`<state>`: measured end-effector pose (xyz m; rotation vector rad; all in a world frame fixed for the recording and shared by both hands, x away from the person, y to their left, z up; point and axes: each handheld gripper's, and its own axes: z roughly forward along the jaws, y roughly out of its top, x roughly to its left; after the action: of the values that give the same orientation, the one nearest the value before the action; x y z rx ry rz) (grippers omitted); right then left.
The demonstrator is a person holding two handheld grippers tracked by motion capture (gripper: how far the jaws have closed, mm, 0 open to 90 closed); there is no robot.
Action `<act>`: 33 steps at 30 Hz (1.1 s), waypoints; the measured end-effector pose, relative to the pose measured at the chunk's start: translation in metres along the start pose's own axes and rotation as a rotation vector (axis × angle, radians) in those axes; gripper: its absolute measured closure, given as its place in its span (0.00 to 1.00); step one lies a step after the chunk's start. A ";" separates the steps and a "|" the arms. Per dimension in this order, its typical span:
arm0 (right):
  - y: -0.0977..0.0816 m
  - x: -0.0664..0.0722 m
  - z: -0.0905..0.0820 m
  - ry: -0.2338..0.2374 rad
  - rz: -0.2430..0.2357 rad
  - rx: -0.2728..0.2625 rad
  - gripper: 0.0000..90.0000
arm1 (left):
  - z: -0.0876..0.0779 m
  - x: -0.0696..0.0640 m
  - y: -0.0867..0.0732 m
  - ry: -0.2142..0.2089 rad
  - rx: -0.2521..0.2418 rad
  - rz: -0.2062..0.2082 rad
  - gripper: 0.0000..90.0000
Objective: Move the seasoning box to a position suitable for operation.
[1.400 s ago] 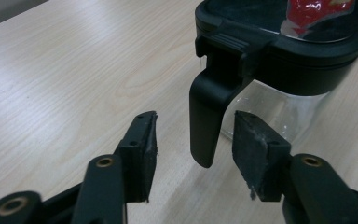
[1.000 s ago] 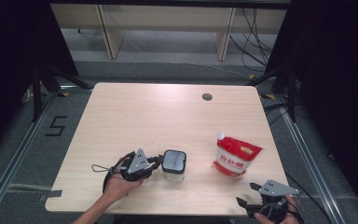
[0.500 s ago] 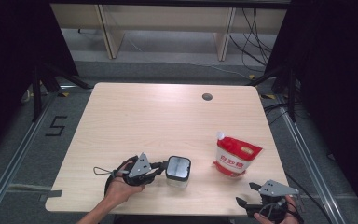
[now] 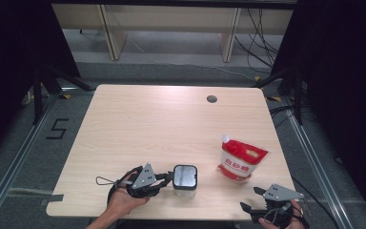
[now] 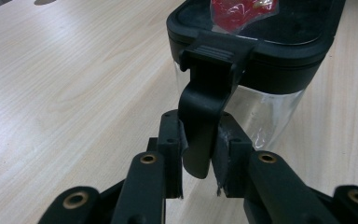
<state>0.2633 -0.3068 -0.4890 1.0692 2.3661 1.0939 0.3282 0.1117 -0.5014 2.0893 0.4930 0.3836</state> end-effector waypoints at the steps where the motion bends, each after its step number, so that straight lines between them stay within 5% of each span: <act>1: 0.000 0.000 0.000 0.000 0.000 0.000 0.29 | 0.000 0.000 0.000 -0.004 0.000 -0.002 0.82; 7: 0.001 0.003 0.001 0.012 0.020 0.010 0.29 | 0.000 -0.002 -0.001 -0.008 -0.016 -0.020 0.82; 13: 0.003 0.003 0.003 0.027 -0.014 -0.005 0.29 | -0.003 -0.003 -0.001 -0.008 -0.004 -0.013 0.82; 14: 0.004 0.006 0.003 0.027 0.014 0.008 0.29 | -0.002 -0.005 -0.001 -0.004 -0.009 -0.018 0.82; 22: 0.006 0.005 0.006 0.046 -0.035 -0.004 0.32 | -0.005 -0.004 -0.002 -0.009 0.010 -0.005 0.80; 27: 0.007 0.006 0.006 0.056 -0.035 -0.009 0.32 | -0.011 -0.004 -0.002 0.003 0.011 -0.018 0.62; 33: 0.008 0.005 0.008 0.061 -0.052 -0.009 0.33 | -0.016 -0.006 0.000 0.000 -0.013 -0.051 0.55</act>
<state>0.2687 -0.2957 -0.4876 0.9795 2.4189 1.1330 0.3156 0.1206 -0.4932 2.0601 0.5414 0.3556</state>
